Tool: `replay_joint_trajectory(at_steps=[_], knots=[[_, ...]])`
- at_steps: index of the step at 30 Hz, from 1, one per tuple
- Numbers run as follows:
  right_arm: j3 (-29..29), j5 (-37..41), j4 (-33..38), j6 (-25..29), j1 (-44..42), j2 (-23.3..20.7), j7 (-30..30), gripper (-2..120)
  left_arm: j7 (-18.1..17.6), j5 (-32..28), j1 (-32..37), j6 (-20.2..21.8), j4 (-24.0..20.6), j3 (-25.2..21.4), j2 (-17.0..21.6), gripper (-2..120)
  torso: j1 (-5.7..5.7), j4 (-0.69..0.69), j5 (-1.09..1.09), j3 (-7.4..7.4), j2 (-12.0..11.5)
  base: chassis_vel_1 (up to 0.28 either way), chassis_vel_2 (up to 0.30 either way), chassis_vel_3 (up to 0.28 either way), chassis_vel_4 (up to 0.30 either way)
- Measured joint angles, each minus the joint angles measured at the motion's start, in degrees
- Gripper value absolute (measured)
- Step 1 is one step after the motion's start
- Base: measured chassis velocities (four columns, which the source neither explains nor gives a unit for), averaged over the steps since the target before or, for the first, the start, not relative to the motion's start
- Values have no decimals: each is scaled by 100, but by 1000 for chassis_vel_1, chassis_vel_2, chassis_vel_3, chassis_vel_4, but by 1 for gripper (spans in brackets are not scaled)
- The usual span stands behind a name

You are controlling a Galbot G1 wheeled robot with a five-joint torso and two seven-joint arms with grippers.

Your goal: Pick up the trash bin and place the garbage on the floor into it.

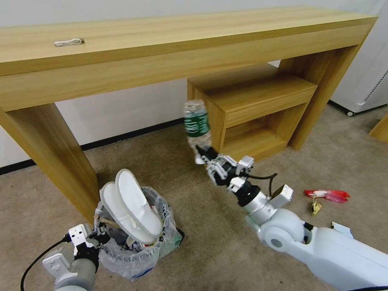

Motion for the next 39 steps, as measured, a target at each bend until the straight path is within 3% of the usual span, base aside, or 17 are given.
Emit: replay_joint_trajectory(at_steps=[5, 13, 39], knots=[[-881, -58, -81, 87, 450, 196, -180, 18, -16, -14, -38, 22, -10, -15, -30, 1, 0, 1, 1, 0, 0, 0, 0, 0, 0], [-1834, -127, -261, 144, 998, 357, -347, 18, -43, -107, -71, 30, -73, -101, -22, 1, 0, 0, 0, -1, 0, 0, 0, 0, 0], [-3196, -303, -921, 182, 1588, 732, -255, 18, -72, -185, -84, 73, -240, -110, -77, 1, 0, 0, 1, 0, 0, 0, 0, 0, 0]])
